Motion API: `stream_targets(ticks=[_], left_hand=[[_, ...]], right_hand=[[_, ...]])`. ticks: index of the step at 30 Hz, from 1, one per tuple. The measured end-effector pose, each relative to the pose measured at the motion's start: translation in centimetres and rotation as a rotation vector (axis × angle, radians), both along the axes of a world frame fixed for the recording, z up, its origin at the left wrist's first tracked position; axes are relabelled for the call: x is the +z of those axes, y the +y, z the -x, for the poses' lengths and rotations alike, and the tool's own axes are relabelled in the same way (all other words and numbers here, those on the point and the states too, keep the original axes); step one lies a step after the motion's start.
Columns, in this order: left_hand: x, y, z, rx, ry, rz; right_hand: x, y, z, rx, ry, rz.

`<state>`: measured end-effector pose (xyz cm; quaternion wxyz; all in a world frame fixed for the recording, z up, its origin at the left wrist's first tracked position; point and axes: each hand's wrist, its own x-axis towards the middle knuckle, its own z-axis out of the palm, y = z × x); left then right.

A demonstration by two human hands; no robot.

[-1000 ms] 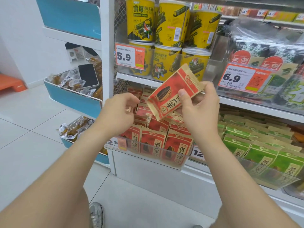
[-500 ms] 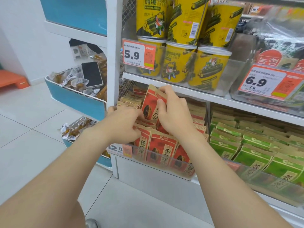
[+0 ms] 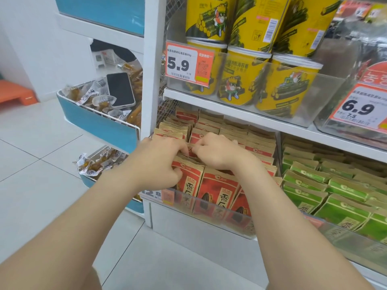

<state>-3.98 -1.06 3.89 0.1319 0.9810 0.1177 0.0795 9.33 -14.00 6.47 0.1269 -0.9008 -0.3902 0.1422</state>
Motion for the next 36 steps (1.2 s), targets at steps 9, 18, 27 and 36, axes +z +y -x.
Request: stream_targets(ticks=[9, 18, 27, 36], left_hand=[[-0.4, -1.3, -0.5, 0.026, -0.003, -0.072], [-0.6, -2.7, -1.3, 0.033, -0.047, -0.076], [-0.5, -3.2, -1.3, 0.016, -0.137, 0.054], [-0.5, -3.5, -0.2, 0.026, -0.098, 0.102]], right_hand=[[-0.8, 0.1, 0.8, -0.116, -0.051, -0.251], [-1.5, 0.0, -1.4, -0.193, -0.196, -0.267], [-1.9, 0.0, -2.1, -0.097, -0.232, -0.211], [-1.0, -2.5, -0.7, 0.033, -0.496, -0.466]])
